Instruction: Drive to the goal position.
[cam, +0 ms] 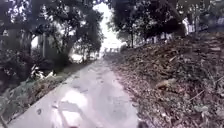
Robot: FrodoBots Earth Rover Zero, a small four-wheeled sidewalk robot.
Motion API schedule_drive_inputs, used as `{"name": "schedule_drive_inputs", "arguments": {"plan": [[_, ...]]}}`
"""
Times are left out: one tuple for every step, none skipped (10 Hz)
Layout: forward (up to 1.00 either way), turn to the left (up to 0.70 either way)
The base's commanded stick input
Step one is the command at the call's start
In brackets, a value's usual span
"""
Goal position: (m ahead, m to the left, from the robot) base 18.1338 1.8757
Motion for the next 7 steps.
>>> {"name": "schedule_drive_inputs", "arguments": {"plan": [[0.50, 0.00], [0.50, 0.00], [0.50, 0.00], [0.50, 0.00], [0.50, 0.00], [0.50, 0.00], [0.50, 0.00]]}}
